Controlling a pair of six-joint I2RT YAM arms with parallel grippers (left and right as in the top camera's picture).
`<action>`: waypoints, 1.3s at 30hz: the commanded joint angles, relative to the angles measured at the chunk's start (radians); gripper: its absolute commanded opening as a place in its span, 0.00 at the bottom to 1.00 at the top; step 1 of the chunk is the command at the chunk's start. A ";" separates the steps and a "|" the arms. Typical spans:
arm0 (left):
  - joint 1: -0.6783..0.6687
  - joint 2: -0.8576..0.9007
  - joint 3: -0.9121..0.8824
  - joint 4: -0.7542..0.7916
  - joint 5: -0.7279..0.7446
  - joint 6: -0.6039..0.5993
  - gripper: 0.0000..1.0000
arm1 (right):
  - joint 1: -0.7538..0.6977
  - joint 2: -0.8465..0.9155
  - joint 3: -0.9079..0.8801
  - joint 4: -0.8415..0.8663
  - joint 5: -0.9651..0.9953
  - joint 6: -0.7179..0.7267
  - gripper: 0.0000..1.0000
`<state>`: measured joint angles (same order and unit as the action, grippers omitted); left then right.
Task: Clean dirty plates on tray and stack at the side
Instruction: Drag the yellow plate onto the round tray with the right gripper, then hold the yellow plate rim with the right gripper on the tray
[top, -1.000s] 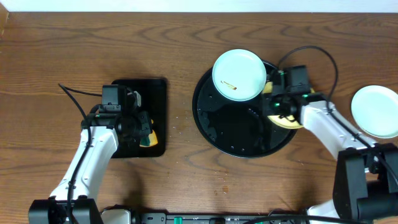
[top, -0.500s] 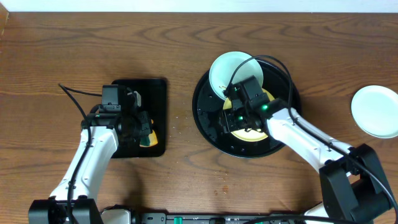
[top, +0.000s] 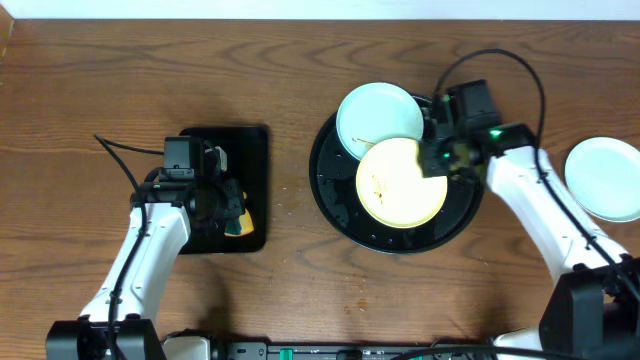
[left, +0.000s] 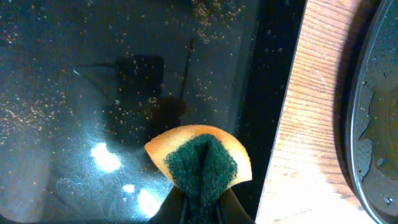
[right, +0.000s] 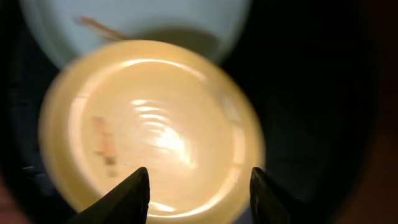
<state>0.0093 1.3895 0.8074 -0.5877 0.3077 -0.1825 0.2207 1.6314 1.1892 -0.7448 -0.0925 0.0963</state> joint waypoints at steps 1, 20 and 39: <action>0.003 -0.018 -0.001 -0.002 -0.007 0.011 0.09 | -0.077 0.008 -0.042 0.008 0.037 -0.078 0.48; 0.003 -0.018 -0.001 -0.002 -0.007 0.011 0.09 | -0.121 0.045 -0.320 0.417 -0.114 -0.113 0.40; 0.003 -0.019 -0.001 0.010 -0.006 0.010 0.09 | -0.122 -0.175 -0.309 0.098 -0.129 0.170 0.01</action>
<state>0.0093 1.3895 0.8074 -0.5789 0.3077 -0.1825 0.0994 1.5379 0.8555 -0.6083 -0.2161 0.1387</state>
